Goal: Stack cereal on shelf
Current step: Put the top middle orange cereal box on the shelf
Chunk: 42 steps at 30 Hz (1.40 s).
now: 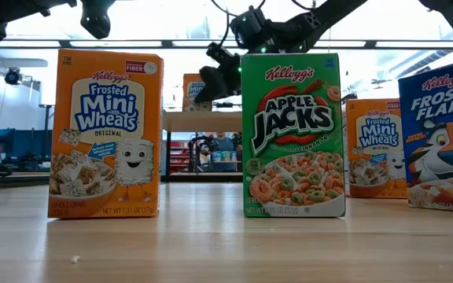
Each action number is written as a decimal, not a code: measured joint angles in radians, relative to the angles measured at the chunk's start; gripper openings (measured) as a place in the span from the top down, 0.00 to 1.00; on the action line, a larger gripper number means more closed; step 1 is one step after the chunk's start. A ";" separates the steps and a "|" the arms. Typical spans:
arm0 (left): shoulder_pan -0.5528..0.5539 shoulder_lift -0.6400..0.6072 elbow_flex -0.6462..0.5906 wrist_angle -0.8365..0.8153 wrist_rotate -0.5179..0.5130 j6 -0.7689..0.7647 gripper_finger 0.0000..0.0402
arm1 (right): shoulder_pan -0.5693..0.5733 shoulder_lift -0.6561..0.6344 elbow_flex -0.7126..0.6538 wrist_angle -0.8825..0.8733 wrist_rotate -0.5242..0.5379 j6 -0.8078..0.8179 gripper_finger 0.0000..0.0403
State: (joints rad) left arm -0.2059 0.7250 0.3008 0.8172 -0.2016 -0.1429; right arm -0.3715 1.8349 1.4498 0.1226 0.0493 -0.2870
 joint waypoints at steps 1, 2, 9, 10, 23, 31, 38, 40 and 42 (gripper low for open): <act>0.000 0.000 0.000 -0.001 0.000 0.000 0.42 | 0.004 -0.015 0.000 -0.031 -0.001 0.000 0.98; 0.000 0.000 0.000 -0.001 0.000 0.000 0.42 | 0.007 -0.032 0.000 -0.059 0.000 -0.001 0.98; 0.000 0.004 0.000 -0.006 0.000 0.000 0.42 | -0.008 -0.128 0.000 -0.297 0.027 0.000 0.98; 0.000 0.004 0.000 -0.006 0.000 0.000 0.42 | -0.017 -0.132 0.000 -0.303 0.037 0.000 0.98; 0.000 0.001 0.000 0.005 0.000 0.010 0.42 | -0.095 -0.066 0.000 -0.215 -0.006 0.030 0.98; 0.000 0.000 0.000 0.009 0.000 0.010 0.42 | -0.085 -0.045 0.000 -0.143 -0.058 0.048 0.98; 0.000 0.001 0.000 0.010 0.000 0.010 0.42 | -0.085 -0.044 0.000 -0.100 -0.059 0.052 0.98; 0.000 0.001 0.000 0.010 0.000 0.010 0.42 | -0.085 -0.044 0.000 -0.092 -0.069 0.052 0.98; 0.000 0.001 0.000 0.010 0.000 0.010 0.42 | -0.085 -0.044 0.000 -0.084 -0.108 0.052 0.98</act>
State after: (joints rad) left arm -0.2058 0.7258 0.3008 0.8277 -0.2020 -0.1326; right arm -0.4564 1.7908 1.4502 0.0382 -0.0589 -0.2346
